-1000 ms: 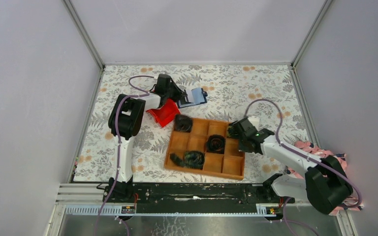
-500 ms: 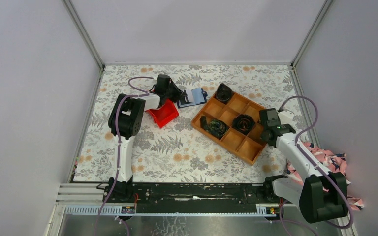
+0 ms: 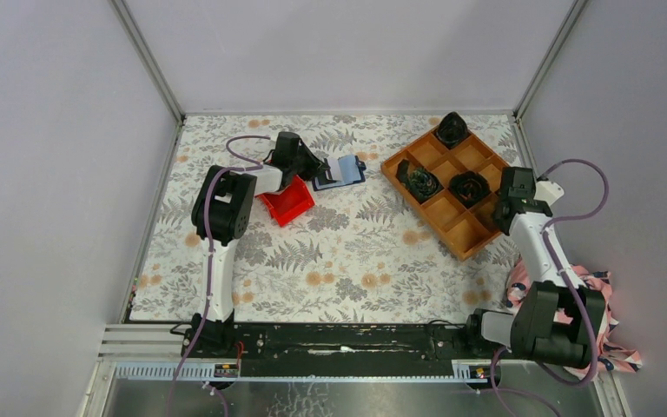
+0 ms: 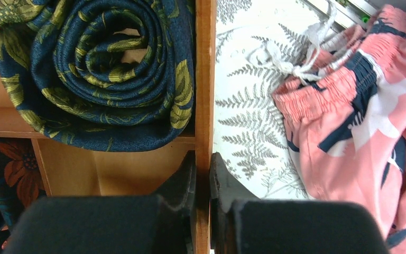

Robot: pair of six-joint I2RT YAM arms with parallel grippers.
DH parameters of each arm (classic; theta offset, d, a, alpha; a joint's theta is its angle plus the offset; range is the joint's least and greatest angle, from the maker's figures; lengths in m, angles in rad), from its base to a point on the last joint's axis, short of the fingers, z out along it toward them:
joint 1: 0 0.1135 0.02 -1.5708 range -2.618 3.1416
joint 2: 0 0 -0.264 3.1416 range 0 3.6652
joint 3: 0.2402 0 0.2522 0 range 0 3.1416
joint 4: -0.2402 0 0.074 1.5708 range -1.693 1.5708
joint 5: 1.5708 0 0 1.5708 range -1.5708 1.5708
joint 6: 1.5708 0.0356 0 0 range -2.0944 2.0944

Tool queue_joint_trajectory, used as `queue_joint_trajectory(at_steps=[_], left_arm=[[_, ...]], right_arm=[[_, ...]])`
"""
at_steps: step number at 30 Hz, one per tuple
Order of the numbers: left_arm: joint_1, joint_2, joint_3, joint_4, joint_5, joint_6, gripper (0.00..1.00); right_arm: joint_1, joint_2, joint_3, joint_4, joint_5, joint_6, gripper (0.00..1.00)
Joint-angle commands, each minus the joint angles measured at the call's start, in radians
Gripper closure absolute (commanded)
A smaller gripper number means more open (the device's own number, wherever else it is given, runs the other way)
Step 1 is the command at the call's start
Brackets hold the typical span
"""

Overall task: Put the credit cards into the card holder
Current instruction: Move the distractor to the corner of the board.

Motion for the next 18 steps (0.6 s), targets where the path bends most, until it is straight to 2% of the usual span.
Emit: queue_joint_trajectory(at_steps=[1, 18], left_arm=[[0.018, 0.067, -0.029, -0.120, -0.062, 0.041, 1.00], [-0.040, 0.079, 0.040, -0.219, -0.136, 0.143, 1.00]], right_arm=[[-0.034, 0.038, 0.143, 0.245, -0.056, 0.133, 1.00], [-0.123, 0.520, 0.374, 0.456, -0.141, 0.282, 1.00]])
